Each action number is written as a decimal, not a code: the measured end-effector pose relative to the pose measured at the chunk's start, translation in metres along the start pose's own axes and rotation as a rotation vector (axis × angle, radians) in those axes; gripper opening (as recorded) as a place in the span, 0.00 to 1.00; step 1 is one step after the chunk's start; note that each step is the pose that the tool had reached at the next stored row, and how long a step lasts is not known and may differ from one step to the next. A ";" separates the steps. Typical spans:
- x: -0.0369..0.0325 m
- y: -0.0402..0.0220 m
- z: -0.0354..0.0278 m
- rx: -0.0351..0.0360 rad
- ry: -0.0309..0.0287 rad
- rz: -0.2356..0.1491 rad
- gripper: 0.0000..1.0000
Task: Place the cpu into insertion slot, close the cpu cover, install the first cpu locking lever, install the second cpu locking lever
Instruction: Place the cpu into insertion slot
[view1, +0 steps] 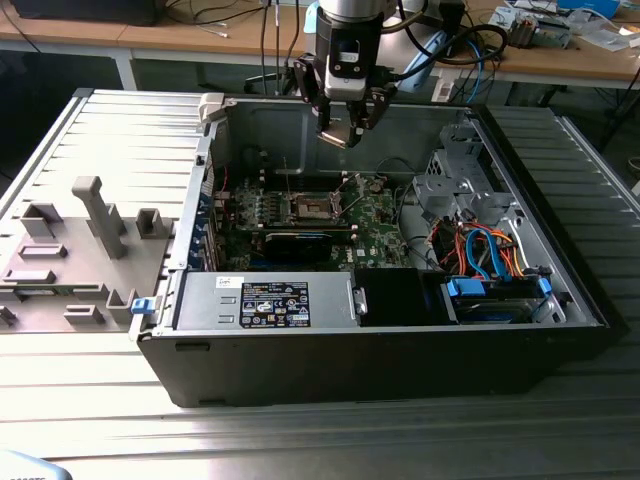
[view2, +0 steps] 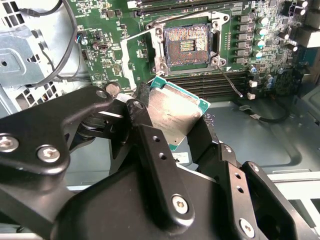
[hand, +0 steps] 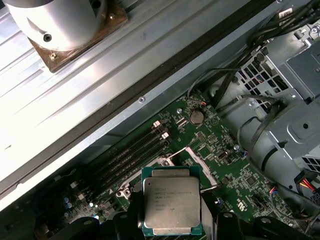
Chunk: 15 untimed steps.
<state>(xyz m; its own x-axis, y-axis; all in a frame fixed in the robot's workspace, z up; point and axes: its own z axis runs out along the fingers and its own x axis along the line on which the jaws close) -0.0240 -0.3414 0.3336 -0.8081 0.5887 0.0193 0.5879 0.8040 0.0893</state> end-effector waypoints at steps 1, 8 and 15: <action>0.0000 0.0000 0.0000 0.0000 0.0000 0.001 0.55; 0.0000 0.0000 0.0000 -0.0001 -0.0005 0.006 0.55; 0.0000 0.0000 0.0000 -0.0002 -0.0010 0.011 0.55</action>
<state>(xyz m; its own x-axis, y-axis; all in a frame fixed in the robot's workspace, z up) -0.0240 -0.3414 0.3336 -0.8015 0.5977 0.0194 0.5968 0.7974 0.0893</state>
